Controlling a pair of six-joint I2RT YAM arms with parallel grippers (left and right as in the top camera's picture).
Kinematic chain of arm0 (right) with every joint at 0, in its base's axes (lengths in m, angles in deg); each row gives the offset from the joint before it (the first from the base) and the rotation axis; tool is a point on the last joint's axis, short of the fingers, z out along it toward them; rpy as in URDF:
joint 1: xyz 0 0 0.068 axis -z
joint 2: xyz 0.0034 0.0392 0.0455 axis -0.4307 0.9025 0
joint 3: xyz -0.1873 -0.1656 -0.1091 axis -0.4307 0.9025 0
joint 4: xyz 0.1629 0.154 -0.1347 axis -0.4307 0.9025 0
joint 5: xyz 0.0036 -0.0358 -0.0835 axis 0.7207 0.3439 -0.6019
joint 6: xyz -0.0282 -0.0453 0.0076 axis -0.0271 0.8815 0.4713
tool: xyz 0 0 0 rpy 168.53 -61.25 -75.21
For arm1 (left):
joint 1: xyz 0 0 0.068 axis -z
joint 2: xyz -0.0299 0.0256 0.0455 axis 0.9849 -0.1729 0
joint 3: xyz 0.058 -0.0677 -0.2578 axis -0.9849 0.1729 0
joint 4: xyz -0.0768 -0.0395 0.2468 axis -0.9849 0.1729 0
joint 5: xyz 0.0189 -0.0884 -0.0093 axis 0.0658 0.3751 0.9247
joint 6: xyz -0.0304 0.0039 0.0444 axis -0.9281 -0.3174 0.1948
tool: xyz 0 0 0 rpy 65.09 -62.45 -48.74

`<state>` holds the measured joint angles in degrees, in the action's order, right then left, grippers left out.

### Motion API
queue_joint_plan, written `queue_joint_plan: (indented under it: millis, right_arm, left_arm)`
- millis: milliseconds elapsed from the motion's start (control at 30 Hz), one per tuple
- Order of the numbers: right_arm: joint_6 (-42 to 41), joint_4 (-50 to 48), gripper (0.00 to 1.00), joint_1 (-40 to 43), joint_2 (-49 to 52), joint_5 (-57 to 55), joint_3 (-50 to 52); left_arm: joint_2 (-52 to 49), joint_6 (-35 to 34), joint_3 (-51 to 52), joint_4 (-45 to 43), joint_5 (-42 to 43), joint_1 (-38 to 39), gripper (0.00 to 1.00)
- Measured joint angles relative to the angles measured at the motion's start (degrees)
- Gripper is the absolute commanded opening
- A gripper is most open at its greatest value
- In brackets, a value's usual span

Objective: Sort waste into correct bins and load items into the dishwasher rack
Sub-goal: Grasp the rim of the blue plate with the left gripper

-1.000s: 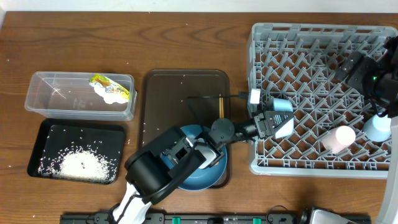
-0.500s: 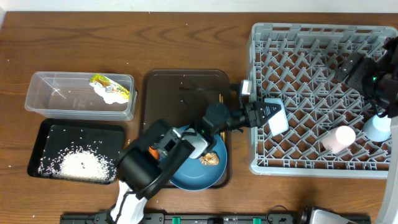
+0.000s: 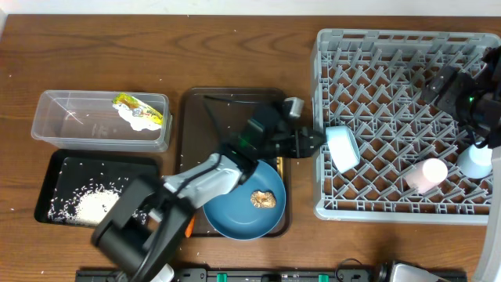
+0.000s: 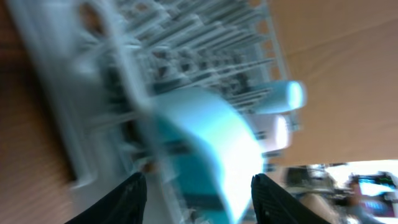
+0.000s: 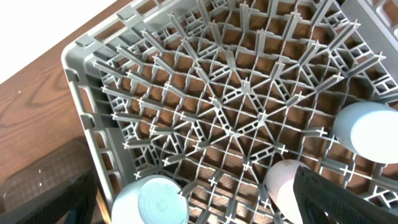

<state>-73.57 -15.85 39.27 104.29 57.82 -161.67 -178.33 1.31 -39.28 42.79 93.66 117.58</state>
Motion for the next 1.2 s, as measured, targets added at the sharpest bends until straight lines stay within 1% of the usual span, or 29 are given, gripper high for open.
queue_joint_plan:
  millis: [33, 167, 200, 267, 433, 533, 600, 733, 833, 967, 1100, 1200]
  right_arm:
    - [0.00, 0.00, 0.94, 0.00, 0.00, 0.00, 0.00]
    - [0.02, 0.39, 0.94, 0.00, 0.00, 0.00, 0.07]
    - [0.00, 0.50, 0.94, 0.00, 0.00, 0.00, 0.09]
    - [0.02, 1.03, 0.94, 0.00, 0.00, 0.00, 0.15]
    - [0.04, 2.64, 0.92, 0.00, 0.00, 0.07, 0.22]
    - [0.94, 3.98, 0.92, -0.02, 0.00, 0.81, 0.24]
    - [1.99, 4.79, 0.92, -0.13, 0.00, 1.88, 0.24]
    - [4.17, 6.36, 0.92, -0.63, 0.00, 3.58, 0.26]
    - [4.98, 6.86, 0.92, -1.53, 0.00, 4.20, 0.26]
    - [5.57, 6.91, 0.92, -1.73, 0.00, 4.68, 0.26]
    - [5.79, 6.88, 0.92, -1.73, 0.00, 4.87, 0.26]
    - [5.90, 6.84, 0.92, -1.73, 0.00, 5.01, 0.26]
  left_arm:
    - [1.66, 1.44, 0.09, 4.70, -1.11, -0.74, 0.55]
    - [8.76, 6.64, 0.57, 18.78, -6.49, -3.21, 0.55]
    - [11.45, 7.78, 0.61, 22.99, -8.50, -3.76, 0.57]
    - [16.06, 9.81, 0.66, 29.86, -12.15, -4.31, 0.63]
    - [27.28, 13.42, 0.42, 43.71, -18.49, -4.55, 0.64]
    - [29.20, 15.32, 0.13, 54.29, -19.98, -4.52, 0.62]
    - [28.87, 16.22, 0.28, 62.14, -20.48, -4.52, 0.58]
    - [28.50, 20.72, 0.50, 72.30, -19.15, -3.98, 0.55]
    - [28.50, 25.03, 0.50, 74.93, -16.63, -1.42, 0.55]
    - [28.50, 29.35, 0.50, 75.58, -15.45, 6.36, 0.56]
    - [28.13, 31.39, 0.50, 75.73, -17.16, 14.97, 0.56]
    - [26.16, 31.82, 0.50, 75.60, -19.45, 19.89, 0.56]
